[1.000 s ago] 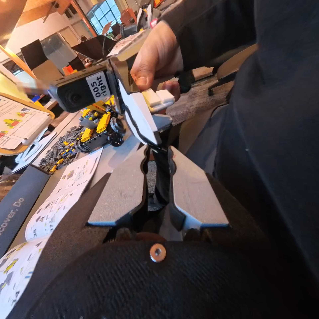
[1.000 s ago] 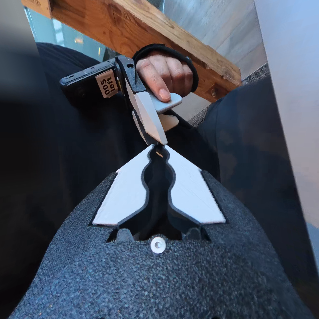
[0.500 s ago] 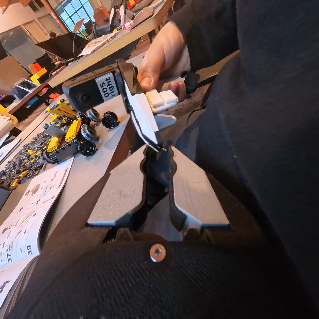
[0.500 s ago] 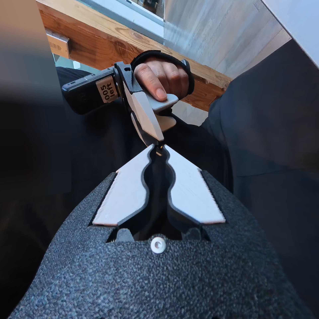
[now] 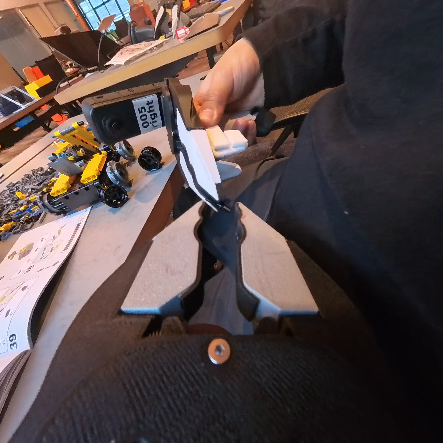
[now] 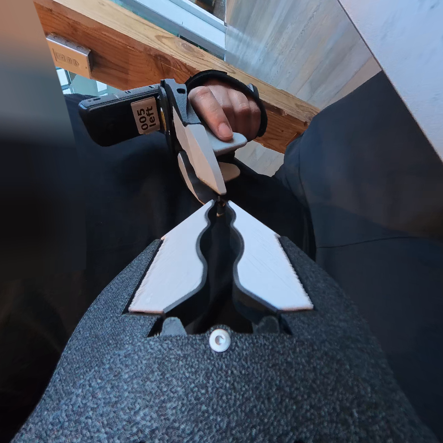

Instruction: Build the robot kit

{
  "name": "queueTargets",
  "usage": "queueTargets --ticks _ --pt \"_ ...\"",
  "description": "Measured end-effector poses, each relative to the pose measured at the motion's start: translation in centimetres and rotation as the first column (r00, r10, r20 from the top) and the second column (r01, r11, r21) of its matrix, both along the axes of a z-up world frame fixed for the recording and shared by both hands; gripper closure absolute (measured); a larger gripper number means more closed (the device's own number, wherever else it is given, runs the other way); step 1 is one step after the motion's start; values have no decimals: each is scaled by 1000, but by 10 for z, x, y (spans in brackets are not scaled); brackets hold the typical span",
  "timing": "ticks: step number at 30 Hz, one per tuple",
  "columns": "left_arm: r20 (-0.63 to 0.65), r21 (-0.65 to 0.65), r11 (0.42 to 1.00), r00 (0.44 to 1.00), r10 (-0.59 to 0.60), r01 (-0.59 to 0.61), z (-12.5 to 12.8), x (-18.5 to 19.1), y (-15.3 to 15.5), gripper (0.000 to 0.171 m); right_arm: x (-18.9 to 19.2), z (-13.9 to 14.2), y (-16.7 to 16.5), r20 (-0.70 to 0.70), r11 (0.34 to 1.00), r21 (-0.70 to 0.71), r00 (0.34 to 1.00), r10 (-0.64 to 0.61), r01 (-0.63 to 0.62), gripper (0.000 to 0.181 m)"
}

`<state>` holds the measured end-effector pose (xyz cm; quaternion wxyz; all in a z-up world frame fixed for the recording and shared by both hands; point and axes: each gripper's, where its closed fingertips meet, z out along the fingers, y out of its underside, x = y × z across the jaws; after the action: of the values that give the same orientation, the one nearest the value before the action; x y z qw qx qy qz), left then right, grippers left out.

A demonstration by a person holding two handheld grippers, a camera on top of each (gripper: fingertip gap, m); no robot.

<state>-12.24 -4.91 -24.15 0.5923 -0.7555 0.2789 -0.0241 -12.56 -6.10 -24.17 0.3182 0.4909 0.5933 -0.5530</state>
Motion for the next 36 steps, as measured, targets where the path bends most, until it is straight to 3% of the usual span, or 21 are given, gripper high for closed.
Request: queueTargets --ticks 14,23,27,31,36 --pt "-111 17 999 993 -47 49 -5 8 -5 151 8 -4 -10 47 991 -22 990 130 -129 175" --pt "-16 134 969 977 211 -207 25 -35 9 152 -35 24 0 -145 985 -97 977 -153 140 174" --pt "28 136 953 963 269 -271 29 -45 10 152 -44 27 2 -185 977 -88 960 -209 196 174" --pt "65 82 972 975 214 -219 20 -38 10 152 -36 13 5 -164 991 41 979 -123 131 174" --pt "80 -118 992 996 46 -36 -13 -25 -1 138 -2 -5 18 -31 973 190 990 136 -127 174"
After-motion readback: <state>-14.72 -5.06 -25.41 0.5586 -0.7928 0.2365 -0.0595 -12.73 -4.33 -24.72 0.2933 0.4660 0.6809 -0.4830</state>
